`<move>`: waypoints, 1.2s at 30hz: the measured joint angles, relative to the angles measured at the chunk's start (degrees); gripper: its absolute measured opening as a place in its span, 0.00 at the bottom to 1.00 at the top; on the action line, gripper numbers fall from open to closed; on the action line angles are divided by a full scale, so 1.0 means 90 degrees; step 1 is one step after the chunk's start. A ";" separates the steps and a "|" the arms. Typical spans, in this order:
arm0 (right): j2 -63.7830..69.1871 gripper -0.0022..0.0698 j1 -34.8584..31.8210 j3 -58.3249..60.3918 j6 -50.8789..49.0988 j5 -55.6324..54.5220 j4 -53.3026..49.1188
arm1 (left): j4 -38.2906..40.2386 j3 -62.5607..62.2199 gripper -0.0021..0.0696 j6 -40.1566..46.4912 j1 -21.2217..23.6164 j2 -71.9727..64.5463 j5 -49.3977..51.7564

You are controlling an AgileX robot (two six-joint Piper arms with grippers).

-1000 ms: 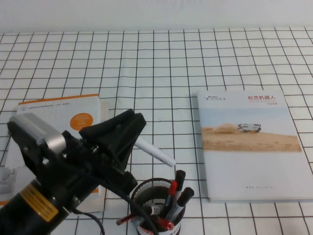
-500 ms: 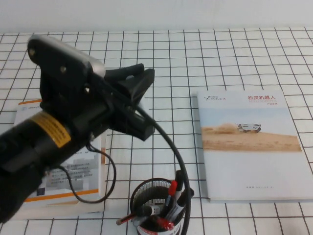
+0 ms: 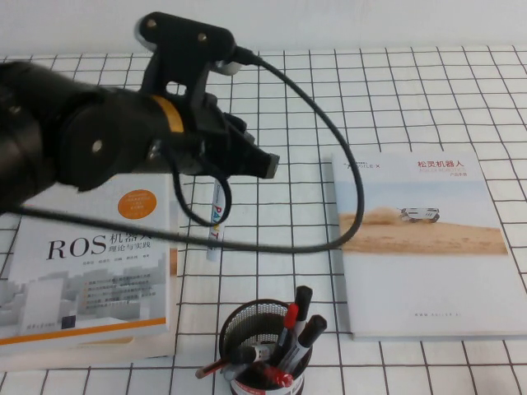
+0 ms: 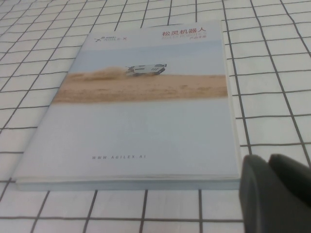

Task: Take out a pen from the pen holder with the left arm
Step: 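Take a marker out of the pen holder and lay it on the table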

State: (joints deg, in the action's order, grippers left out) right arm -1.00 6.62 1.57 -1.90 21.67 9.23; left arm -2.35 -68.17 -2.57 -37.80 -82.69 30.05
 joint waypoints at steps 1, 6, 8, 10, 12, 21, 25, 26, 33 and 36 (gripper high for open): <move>0.0000 0.01 0.0000 0.0000 0.0000 0.0000 0.0000 | 0.0011 -0.0302 0.13 -0.0013 0.0010 -0.0226 0.0374; 0.0000 0.01 0.0000 0.0000 0.0000 0.0000 0.0000 | 0.0068 -0.1702 0.13 -0.0041 0.0075 -0.1321 0.1987; 0.0000 0.01 0.0000 0.0000 0.0000 0.0000 0.0000 | 0.0204 -0.2107 0.13 -0.0052 0.0195 -0.1729 0.2377; 0.0000 0.01 0.0000 0.0000 0.0000 0.0000 0.0000 | 0.0384 -0.2457 0.13 -0.0052 0.0389 -0.2064 0.2692; 0.0000 0.01 0.0000 0.0000 0.0000 0.0000 0.0000 | 0.0660 -0.2713 0.13 -0.0038 0.0587 -0.2317 0.2891; 0.0000 0.01 0.0000 0.0000 0.0000 0.0000 0.0000 | 0.1287 -0.3311 0.13 0.0123 0.1252 -0.3278 0.3337; 0.0000 0.01 0.0000 0.0000 0.0000 0.0000 0.0000 | 0.1433 -0.3501 0.13 0.0141 0.1413 -0.3683 0.3320; 0.0000 0.01 0.0000 0.0000 0.0000 0.0000 0.0000 | 0.1450 -0.3531 0.13 0.0141 0.1426 -0.3794 0.3304; 0.0000 0.01 0.0000 0.0000 0.0000 0.0000 0.0000 | 0.1547 -0.3859 0.13 0.0150 0.1540 -0.4406 0.3114; 0.0000 0.01 0.0000 0.0000 0.0000 0.0000 0.0000 | 0.1586 -0.3983 0.13 0.0150 0.1580 -0.4565 0.3087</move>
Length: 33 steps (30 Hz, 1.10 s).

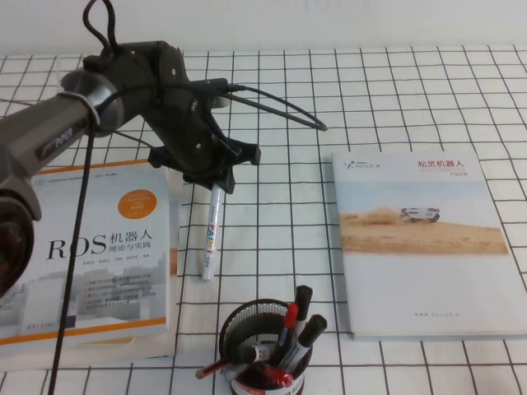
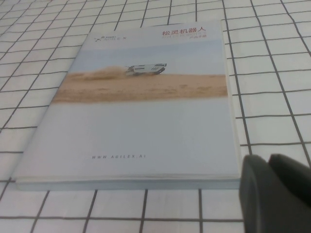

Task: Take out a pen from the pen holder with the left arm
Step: 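Take a marker out of the pen holder and lay it on the table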

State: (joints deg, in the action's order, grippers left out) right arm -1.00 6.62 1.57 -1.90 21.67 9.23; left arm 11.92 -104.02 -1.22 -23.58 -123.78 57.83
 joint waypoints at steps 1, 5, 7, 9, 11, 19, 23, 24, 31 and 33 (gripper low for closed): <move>0.0000 0.01 0.0000 0.0000 0.0000 0.0000 0.0000 | 0.0000 -0.0043 0.13 0.0000 0.0026 -0.0040 0.0000; 0.0000 0.01 0.0000 0.0000 0.0000 0.0000 0.0000 | 0.0011 -0.0109 0.13 0.0000 0.0036 -0.0149 -0.0113; 0.0000 0.01 0.0000 0.0000 0.0000 0.0000 0.0000 | 0.0011 -0.0108 0.13 0.0043 0.0041 -0.0163 -0.0224; 0.0000 0.01 0.0000 0.0000 0.0000 0.0000 0.0000 | 0.0011 -0.0108 0.13 0.0135 0.0041 -0.0163 -0.0284; 0.0000 0.01 0.0000 0.0000 0.0000 0.0000 0.0000 | 0.0011 -0.0108 0.17 0.0241 0.0041 -0.0163 -0.0355; 0.0000 0.01 0.0000 0.0000 0.0000 0.0000 0.0000 | -0.0023 -0.0108 0.51 0.0312 0.0041 -0.0139 -0.0740; 0.0000 0.01 0.0000 0.0000 0.0000 0.0000 0.0000 | -0.0060 0.0241 0.54 0.0318 0.0041 0.0359 -0.1195; 0.0000 0.01 0.0000 0.0000 0.0000 0.0000 0.0000 | -0.0075 0.0481 0.54 0.0328 0.0041 0.0628 -0.1420; 0.0000 0.01 0.0000 0.0000 0.0000 0.0000 0.0000 | -0.0086 0.3102 0.20 0.0447 0.0029 0.3193 -0.3362; 0.0000 0.01 0.0000 0.0000 0.0000 0.0000 0.0000 | -0.0124 0.3890 0.11 0.0473 0.0029 0.4025 -0.3809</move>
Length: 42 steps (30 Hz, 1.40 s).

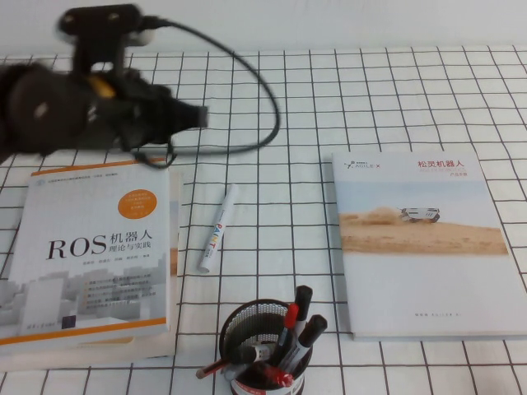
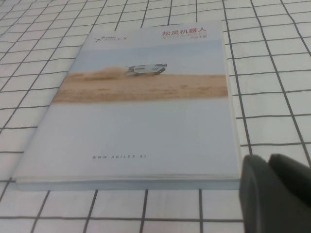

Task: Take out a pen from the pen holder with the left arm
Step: 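Take a marker out of the pen holder and lay it on the table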

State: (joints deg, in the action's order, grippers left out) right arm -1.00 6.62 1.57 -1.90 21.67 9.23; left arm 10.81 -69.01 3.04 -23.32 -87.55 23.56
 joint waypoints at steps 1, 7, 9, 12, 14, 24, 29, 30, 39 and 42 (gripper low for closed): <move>0.0000 0.01 0.0000 0.0000 0.0000 0.0000 0.0000 | 0.0000 0.0420 0.08 0.0000 0.0000 0.0409 -0.0222; 0.0000 0.01 0.0000 0.0000 0.0000 0.0000 0.0000 | 0.0000 0.2383 0.03 0.0010 0.0000 0.2686 -0.1032; 0.0000 0.01 0.0000 0.0000 0.0000 0.0000 0.0000 | 0.0000 0.2819 0.03 -0.0022 0.0000 0.3445 -0.1131; 0.0000 0.01 0.0000 0.0000 0.0000 0.0000 0.0000 | 0.0000 0.3373 0.03 -0.0139 0.0000 0.4313 -0.1162; 0.0000 0.01 0.0000 0.0000 0.0000 0.0000 0.0000 | 0.0000 0.3665 0.03 -0.0167 0.0000 0.4814 -0.1122; 0.0000 0.01 0.0000 0.0000 0.0000 0.0000 0.0000 | -0.0342 0.4727 0.03 -0.0158 0.0000 0.6860 -0.0177; 0.0000 0.01 0.0000 0.0000 0.0000 0.0000 0.0000 | -0.0797 0.4825 0.03 -0.0146 0.0000 0.7232 0.0370; 0.0000 0.01 0.0000 0.0000 0.0000 0.0000 0.0000 | -0.0912 0.4874 0.03 -0.0179 0.0000 0.7243 0.0370; 0.0000 0.01 0.0000 0.0000 0.0000 0.0000 0.0000 | -0.1381 0.6142 0.03 -0.0546 0.0797 0.8140 -0.0975; 0.0000 0.01 0.0000 0.0000 0.0000 0.0000 0.0000 | -0.1142 0.6629 0.03 -0.0337 0.1535 0.8691 -0.1494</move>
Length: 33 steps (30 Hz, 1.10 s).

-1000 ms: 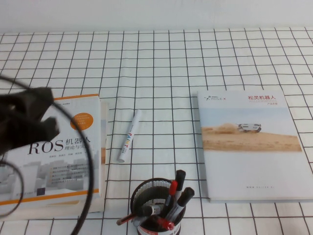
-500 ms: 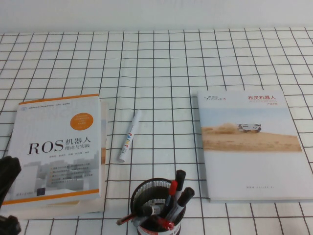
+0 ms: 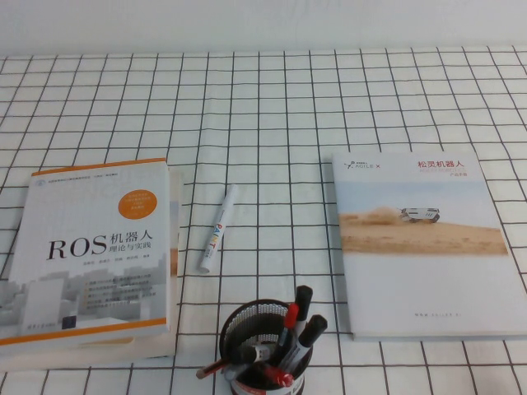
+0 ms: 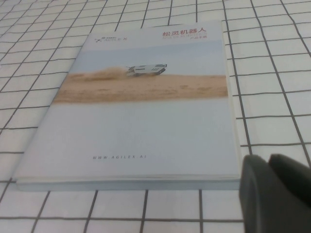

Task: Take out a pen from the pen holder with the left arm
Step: 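Take a marker out of the pen holder and lay it on the table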

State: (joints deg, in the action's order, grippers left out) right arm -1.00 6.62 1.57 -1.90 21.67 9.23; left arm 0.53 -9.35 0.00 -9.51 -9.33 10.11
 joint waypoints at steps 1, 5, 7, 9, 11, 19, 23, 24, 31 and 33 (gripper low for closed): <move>0.0000 0.01 0.0000 0.0000 0.0000 0.0000 0.0000 | 0.0061 0.0147 0.03 0.0050 0.0247 0.0193 -0.0123; 0.0000 0.01 0.0000 0.0000 0.0000 0.0000 0.0000 | 0.0155 0.0597 0.03 0.0138 0.0891 0.0817 -0.0331; 0.0000 0.01 0.0000 0.0000 0.0000 0.0000 0.0000 | 0.0184 0.0767 0.03 0.0165 0.0958 0.1022 -0.0396; 0.0000 0.01 0.0000 0.0000 0.0000 0.0000 0.0000 | 0.0225 0.0940 0.03 0.0178 0.0956 0.1077 -0.0424; 0.0000 0.01 0.0000 0.0000 0.0000 0.0000 0.0000 | 0.0273 0.1126 0.03 0.0193 0.0961 0.1086 -0.0412; 0.0000 0.01 0.0000 0.0000 0.0000 0.0000 0.0000 | 0.0319 0.1192 0.03 0.0216 0.0970 0.1086 0.0266; 0.0000 0.01 0.0000 0.0000 0.0000 0.0000 0.0000 | 0.0319 0.1192 0.03 0.0216 0.0970 0.1086 0.0966; 0.0000 0.01 0.0000 0.0000 0.0000 0.0000 0.0000 | 0.0319 0.1192 0.03 0.0216 0.0970 0.1086 0.1115; 0.0000 0.01 0.0000 0.0000 0.0000 0.0000 0.0000 | 0.0330 0.1192 0.03 0.0216 0.0970 0.1086 0.1327; 0.0000 0.01 0.0000 0.0000 0.0000 0.0000 0.0011 | 0.0330 0.1192 0.03 0.0216 0.0970 0.1086 0.1327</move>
State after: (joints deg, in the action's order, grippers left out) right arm -1.00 6.62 1.57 -1.90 21.67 9.33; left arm 3.50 1.38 1.95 -0.78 0.45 22.05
